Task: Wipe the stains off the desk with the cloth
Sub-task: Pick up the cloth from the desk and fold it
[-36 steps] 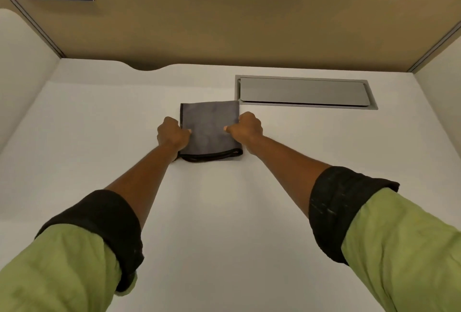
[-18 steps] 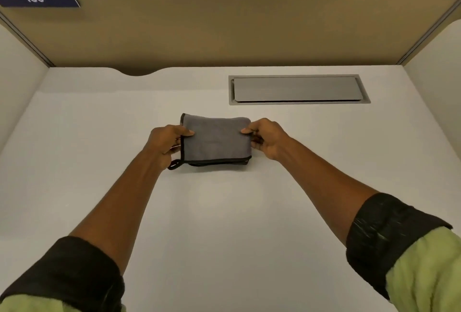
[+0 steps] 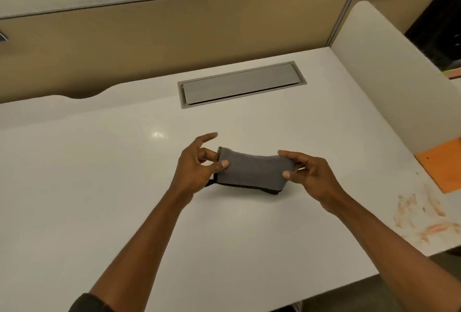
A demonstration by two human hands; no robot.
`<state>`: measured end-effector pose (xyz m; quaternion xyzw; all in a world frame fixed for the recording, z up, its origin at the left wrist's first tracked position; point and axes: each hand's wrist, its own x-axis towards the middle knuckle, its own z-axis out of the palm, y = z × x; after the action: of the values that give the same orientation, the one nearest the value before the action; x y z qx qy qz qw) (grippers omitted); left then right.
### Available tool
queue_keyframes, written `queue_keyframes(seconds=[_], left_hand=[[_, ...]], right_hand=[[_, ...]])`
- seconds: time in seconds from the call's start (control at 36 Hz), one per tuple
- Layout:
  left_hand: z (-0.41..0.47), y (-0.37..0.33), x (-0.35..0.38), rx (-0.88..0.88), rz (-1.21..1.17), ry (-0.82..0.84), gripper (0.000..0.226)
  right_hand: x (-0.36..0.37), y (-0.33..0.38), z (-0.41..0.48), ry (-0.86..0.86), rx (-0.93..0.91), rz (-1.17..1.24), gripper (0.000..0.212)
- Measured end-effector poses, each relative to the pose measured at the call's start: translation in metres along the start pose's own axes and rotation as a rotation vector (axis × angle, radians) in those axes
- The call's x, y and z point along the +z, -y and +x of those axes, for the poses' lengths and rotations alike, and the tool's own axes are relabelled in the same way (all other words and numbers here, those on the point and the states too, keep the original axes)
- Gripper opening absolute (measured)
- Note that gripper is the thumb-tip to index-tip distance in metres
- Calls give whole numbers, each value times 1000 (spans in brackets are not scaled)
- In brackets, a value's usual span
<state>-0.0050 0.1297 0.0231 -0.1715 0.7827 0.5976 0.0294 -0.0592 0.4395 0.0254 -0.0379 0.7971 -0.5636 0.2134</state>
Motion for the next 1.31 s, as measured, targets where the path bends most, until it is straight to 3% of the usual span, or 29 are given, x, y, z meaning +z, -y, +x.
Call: queue_keyframes(seconds=[0.08,0.31,0.44,0.56,0.67,0.86,0.94,1.03,1.14,1.31], left_hand=[[-11,-8,28,51,138,90,54],[-25,-32,98,192,453,235,37],[-29,-50,134,190,501,303,26],[-32,-64,170,62,390,368,23],[-23,-61,214,-8,326,418,24],[-19,-39,284,156,535,449,38],[-20,-27,297,228,608,480,40],[-27,-17,300,306,717,442,63],[-47,-1,291,328,781,363,74],[-105,42,277,342,721,248,84]], right_hand=[[-23,-19,-30,-84,28,-61,56],[-67,-59,-97,-330,-40,-278,44],[-88,-77,-132,-383,122,-58,36],[-107,-95,-151,-334,199,62,15],[-114,-112,-164,-396,200,71,22],[-115,-141,-176,-504,334,-264,40],[-112,-146,-181,-480,397,-541,42],[-115,-149,-186,-498,274,-777,49],[-121,-147,-179,-450,-84,-802,47],[-119,-154,-134,-60,-401,-931,59]])
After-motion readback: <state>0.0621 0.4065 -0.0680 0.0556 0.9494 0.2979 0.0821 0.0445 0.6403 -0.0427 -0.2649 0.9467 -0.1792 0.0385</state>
